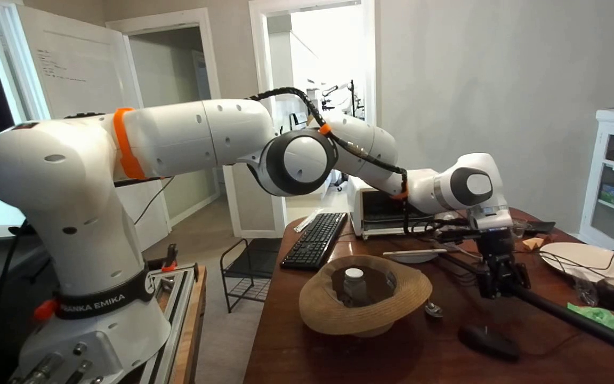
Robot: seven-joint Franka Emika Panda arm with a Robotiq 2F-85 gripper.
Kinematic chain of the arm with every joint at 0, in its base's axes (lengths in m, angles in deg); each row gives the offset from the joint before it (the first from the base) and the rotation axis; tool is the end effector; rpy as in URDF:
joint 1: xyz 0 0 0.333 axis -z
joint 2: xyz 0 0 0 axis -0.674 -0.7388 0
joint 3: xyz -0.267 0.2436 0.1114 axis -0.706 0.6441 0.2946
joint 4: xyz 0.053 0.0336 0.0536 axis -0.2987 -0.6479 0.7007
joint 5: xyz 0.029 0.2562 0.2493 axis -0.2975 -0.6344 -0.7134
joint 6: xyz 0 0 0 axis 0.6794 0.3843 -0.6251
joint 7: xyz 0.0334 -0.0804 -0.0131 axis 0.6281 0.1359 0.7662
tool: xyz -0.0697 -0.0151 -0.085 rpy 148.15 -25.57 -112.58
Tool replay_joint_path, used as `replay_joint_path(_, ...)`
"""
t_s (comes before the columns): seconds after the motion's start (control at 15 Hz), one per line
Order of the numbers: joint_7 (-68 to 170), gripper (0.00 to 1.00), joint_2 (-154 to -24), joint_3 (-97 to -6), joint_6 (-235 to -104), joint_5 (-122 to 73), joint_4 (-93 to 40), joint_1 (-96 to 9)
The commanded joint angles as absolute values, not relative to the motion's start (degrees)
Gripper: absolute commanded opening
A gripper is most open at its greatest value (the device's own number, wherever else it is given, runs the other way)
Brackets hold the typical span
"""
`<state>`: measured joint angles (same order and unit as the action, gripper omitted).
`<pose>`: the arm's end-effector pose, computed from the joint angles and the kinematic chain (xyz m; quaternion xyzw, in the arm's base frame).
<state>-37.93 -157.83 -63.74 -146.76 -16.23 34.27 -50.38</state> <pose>0.8172 0.0103 0.1020 0.7274 -0.6455 0.1467 0.1810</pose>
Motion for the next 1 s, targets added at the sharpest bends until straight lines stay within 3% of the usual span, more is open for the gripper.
replay_joint_path(0.0,-34.4,0.0,-158.5,-61.6,-138.9,-15.8,39.9,-49.3)
replay_joint_path(0.47,-23.3,0.0,-152.7,-60.9,-129.0,-16.2,41.6,-48.3)
replay_joint_path(0.93,-13.5,0.0,-150.1,-53.0,-127.3,-22.7,40.9,-45.1)
